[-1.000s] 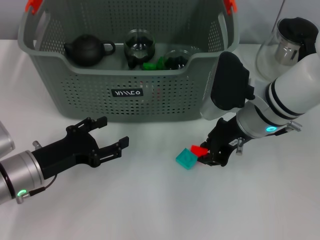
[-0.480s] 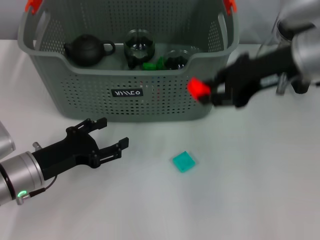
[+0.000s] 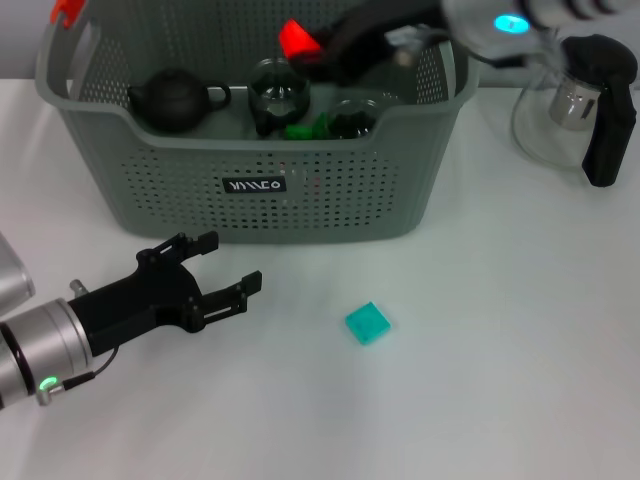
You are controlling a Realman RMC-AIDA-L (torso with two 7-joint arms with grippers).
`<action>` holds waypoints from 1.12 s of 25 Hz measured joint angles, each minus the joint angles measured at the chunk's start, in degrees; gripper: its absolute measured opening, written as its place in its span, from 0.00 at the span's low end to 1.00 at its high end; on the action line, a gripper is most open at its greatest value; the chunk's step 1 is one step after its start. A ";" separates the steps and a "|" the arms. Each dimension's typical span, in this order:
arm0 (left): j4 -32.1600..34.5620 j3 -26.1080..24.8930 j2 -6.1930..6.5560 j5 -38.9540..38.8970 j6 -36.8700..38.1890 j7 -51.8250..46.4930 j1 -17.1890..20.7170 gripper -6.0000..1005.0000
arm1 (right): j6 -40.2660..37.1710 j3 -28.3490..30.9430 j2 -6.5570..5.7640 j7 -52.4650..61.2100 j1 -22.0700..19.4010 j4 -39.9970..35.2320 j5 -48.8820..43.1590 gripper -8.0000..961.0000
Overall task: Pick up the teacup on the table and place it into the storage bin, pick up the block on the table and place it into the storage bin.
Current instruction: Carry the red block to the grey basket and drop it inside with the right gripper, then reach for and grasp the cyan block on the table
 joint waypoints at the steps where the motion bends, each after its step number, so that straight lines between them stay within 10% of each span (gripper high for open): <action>1: -0.01 0.00 0.00 -0.01 0.02 0.00 -0.01 0.85 | 2.42 -1.01 0.02 1.28 1.93 3.09 -1.75 0.34; 6: -0.08 0.00 0.00 -0.03 0.19 0.00 -0.02 0.85 | 6.48 -0.39 -0.25 2.62 10.94 18.47 -4.78 0.36; 11: -0.08 0.00 -0.02 -0.05 -0.03 0.00 -0.02 0.85 | 6.56 -1.29 -0.12 1.94 11.52 19.03 -4.78 0.37; 22: -0.07 -0.61 0.00 -0.49 -0.50 0.00 0.02 0.85 | -16.80 3.06 -0.53 0.84 -2.73 -9.22 0.29 0.73; 28: 0.02 -0.79 0.28 -0.89 -0.99 0.00 -0.23 0.85 | -29.82 4.38 -0.69 -2.89 -7.47 -11.05 0.04 0.85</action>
